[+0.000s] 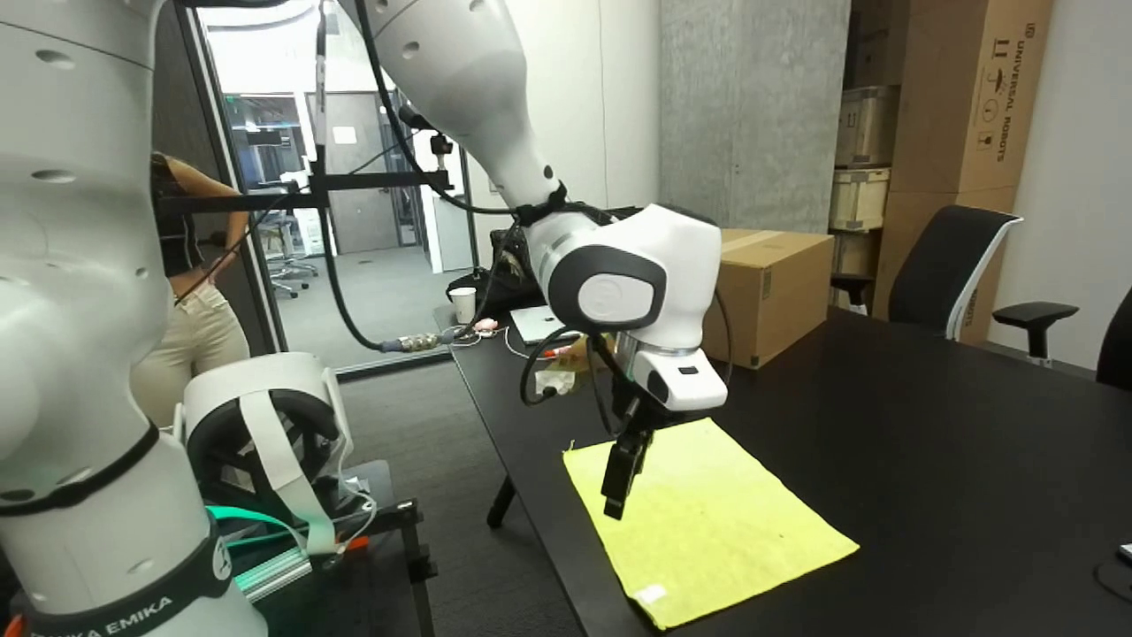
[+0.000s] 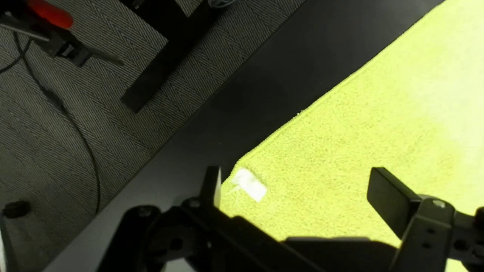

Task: Fold the towel in half

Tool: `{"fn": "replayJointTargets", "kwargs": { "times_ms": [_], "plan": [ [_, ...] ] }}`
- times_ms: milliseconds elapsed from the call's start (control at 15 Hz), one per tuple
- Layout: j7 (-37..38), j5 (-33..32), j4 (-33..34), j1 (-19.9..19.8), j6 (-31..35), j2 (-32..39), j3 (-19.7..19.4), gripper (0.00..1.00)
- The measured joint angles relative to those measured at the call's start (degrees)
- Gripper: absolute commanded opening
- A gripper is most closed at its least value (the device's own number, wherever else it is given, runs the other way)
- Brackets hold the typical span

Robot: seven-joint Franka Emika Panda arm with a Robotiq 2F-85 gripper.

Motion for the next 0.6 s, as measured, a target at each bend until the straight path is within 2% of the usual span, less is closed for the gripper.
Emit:
{"fn": "replayJointTargets", "kwargs": {
  "times_ms": [267,600],
  "plan": [
    [9.28,-0.18,0.06,1.86,3.82,3.76,-2.82,1.00],
    [17.46,-0.19,1.49,3.33,6.38,7.97,-4.91,1.00]
  ]
}}
